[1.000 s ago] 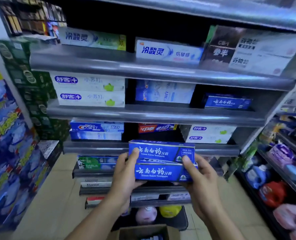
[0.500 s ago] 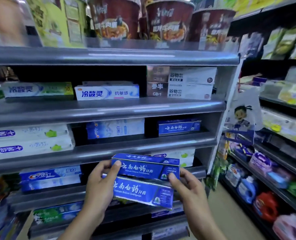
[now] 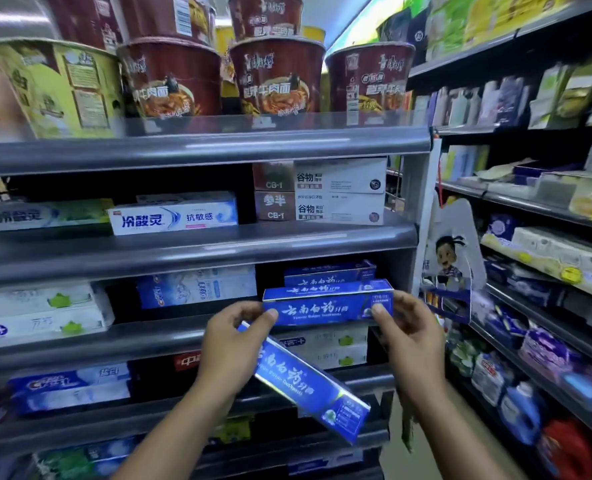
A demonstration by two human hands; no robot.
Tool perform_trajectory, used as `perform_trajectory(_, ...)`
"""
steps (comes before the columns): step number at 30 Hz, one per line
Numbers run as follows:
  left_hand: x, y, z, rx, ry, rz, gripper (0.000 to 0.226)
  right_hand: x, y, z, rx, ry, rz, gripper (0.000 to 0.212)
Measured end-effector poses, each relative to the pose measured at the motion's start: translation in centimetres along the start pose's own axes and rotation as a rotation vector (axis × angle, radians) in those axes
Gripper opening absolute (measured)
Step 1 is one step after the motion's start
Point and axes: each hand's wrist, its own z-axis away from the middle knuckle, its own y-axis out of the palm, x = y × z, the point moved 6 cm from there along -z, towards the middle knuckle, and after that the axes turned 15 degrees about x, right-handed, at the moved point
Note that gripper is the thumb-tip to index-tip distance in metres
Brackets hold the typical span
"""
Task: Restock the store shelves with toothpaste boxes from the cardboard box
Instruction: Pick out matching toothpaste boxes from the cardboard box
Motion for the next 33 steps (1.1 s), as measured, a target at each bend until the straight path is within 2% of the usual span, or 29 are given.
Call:
perform_trajectory(5, -0.2, 2.6, -2.5, 0.106, -0.044, -0.003, 0.026, -0.7, -1.5, -4.1, -0.045, 0.019, 0.181, 0.020)
perform_trajectory(14, -0.8, 3.7, -6.0, 0.119, -0.137, -0.050, 0.021, -1.0, -1.3, -9.1, -0.095, 0.093, 0.354, 0.044)
perform_trajectory(20, -1.3, 3.7, -8.3, 0.056, -0.217, -0.166, 0.028, -0.7, -0.8, -11.5, -0.083, 0.118, 0.442, 0.017)
perform_trajectory(24, -1.0, 4.1, -9.4, 0.085, -0.292, -0.250, 0.023, -2.0, 0.1, -12.4, 0.041, 0.264, 0.565, 0.022)
perform_trajectory(28, -1.0, 4.0, -9.7, 0.067, -0.306, -0.265, 0.019, -1.8, -0.1, -12.5, 0.091, 0.308, 0.562, 0.024)
perform_trajectory(30, -1.0, 3.9, -9.4, 0.054, -0.294, -0.222, 0.015, -1.4, -0.2, -11.9, 0.093, 0.299, 0.545, 0.027)
perform_trajectory(33, -1.1, 3.4, -8.3, -0.027, -0.248, -0.228, 0.025, -0.2, -0.5, -9.8, 0.053, 0.164, 0.494, 0.037)
